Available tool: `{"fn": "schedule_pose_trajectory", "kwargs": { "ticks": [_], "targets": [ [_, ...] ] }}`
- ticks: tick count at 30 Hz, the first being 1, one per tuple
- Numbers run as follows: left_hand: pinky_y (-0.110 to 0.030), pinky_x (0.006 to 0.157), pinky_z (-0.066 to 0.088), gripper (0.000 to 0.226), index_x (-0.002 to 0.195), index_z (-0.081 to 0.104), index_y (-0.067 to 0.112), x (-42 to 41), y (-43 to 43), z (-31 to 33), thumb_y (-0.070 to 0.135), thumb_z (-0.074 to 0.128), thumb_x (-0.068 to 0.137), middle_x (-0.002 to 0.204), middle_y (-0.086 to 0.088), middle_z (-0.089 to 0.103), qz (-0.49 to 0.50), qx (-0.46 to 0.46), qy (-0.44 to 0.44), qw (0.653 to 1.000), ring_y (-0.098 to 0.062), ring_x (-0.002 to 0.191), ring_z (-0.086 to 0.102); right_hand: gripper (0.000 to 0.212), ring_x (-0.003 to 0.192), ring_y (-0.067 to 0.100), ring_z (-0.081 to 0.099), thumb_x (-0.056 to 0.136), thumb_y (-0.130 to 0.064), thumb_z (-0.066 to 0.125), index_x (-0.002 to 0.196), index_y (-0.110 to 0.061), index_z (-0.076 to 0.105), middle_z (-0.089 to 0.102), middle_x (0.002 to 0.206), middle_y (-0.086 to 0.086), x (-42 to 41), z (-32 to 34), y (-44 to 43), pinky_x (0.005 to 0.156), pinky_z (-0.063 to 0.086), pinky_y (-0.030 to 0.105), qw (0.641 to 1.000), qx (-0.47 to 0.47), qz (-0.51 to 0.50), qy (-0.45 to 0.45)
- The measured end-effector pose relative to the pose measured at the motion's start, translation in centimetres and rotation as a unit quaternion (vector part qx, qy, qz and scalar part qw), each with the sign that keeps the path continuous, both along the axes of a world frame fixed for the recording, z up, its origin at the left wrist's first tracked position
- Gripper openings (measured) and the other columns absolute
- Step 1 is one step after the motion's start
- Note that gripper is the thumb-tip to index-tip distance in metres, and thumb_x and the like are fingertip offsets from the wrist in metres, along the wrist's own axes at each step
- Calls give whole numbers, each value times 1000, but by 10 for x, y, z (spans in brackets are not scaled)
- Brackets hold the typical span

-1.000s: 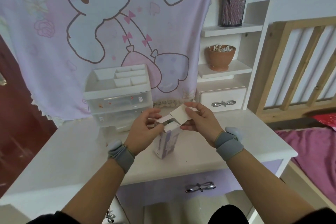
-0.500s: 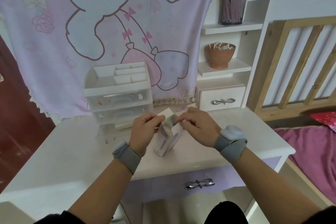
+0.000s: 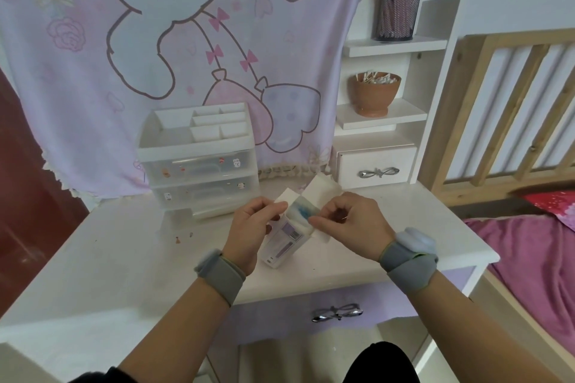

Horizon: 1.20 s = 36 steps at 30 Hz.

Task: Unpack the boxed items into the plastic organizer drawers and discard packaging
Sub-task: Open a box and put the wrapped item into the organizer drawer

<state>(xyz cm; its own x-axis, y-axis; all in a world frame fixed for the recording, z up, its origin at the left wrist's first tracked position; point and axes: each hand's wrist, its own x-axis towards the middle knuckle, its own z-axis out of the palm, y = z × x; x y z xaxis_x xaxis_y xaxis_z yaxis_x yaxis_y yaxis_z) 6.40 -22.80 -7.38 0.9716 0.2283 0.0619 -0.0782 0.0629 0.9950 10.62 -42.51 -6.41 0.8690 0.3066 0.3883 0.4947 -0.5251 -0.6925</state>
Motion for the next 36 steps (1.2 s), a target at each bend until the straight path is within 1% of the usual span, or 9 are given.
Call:
{"fn": "schedule_pose_trajectory", "kwargs": {
  "ticks": [6, 8, 10, 13, 16, 19, 28, 31, 36],
  "targets": [
    [-16, 52, 46, 23, 62, 67, 19, 1, -10, 1, 18, 69, 85, 83, 6, 70, -9, 19, -35, 999, -4, 63, 62, 17, 56, -2, 55, 84, -23, 63, 77, -25, 78, 52, 54, -20, -9, 9, -1, 55, 38, 8, 997, -78, -15, 16],
    [-14, 54, 47, 26, 59, 67, 21, 0, -13, 1, 16, 69, 85, 94, 10, 73, -20, 29, -47, 998, -3, 66, 64, 27, 61, 7, 51, 86, -21, 54, 67, -23, 72, 53, 65, -6, -11, 11, 2, 61, 41, 23, 991, -132, -18, 23],
    [-14, 56, 47, 23, 62, 68, 20, -1, -14, 1, 18, 69, 85, 100, 8, 74, -33, 40, -52, 997, -4, 67, 65, 26, 80, 20, 55, 87, -24, 51, 81, -17, 75, 57, 88, 9, -11, 15, 4, 70, 44, 28, 984, -172, -25, 46],
    [-13, 56, 48, 18, 70, 69, 18, -2, -10, 2, 26, 68, 87, 87, 2, 74, -39, 56, -42, 997, -7, 66, 65, 29, 99, 24, 55, 89, -29, 53, 109, -23, 73, 53, 106, 8, -11, 20, 5, 85, 46, 32, 980, -182, -16, 73],
    [-14, 56, 48, 16, 76, 72, 18, -4, -7, 2, 30, 69, 87, 77, 0, 73, -51, 58, -40, 996, -8, 65, 65, 28, 107, 25, 44, 90, -37, 51, 112, -37, 67, 48, 111, 3, -13, 18, 8, 94, 35, 37, 963, -262, -55, -13],
    [-15, 57, 48, 15, 79, 74, 18, -4, -9, 1, 30, 69, 86, 77, 0, 73, -57, 63, -52, 995, -9, 65, 66, 27, 101, 26, 45, 89, -32, 49, 107, -36, 69, 50, 108, 2, -15, 20, 9, 86, 35, 35, 952, -296, -43, -67],
    [-16, 57, 48, 13, 77, 74, 20, -6, -9, 2, 22, 68, 88, 74, 1, 72, -80, 68, -66, 992, -9, 64, 64, 26, 51, 1, 64, 81, -21, 63, 107, -23, 70, 72, 90, -8, -4, 21, 1, 58, 52, 12, 980, -159, 82, 92],
    [-17, 57, 48, 12, 79, 74, 16, -7, -7, 1, 21, 67, 88, 74, 0, 72, -86, 68, -63, 992, -10, 64, 64, 43, 48, 0, 61, 81, -20, 62, 123, -32, 62, 71, 91, -9, 0, 20, -2, 61, 53, 15, 977, -148, 110, 103],
    [-20, 62, 50, 13, 83, 74, 13, -5, -5, -1, 23, 67, 89, 81, -6, 74, -93, 84, -58, 990, -15, 68, 65, 45, 50, 1, 59, 85, -6, 52, 114, -38, 66, 70, 90, -6, 3, 22, -6, 61, 46, 9, 968, -174, 162, 85]
  ]
}}
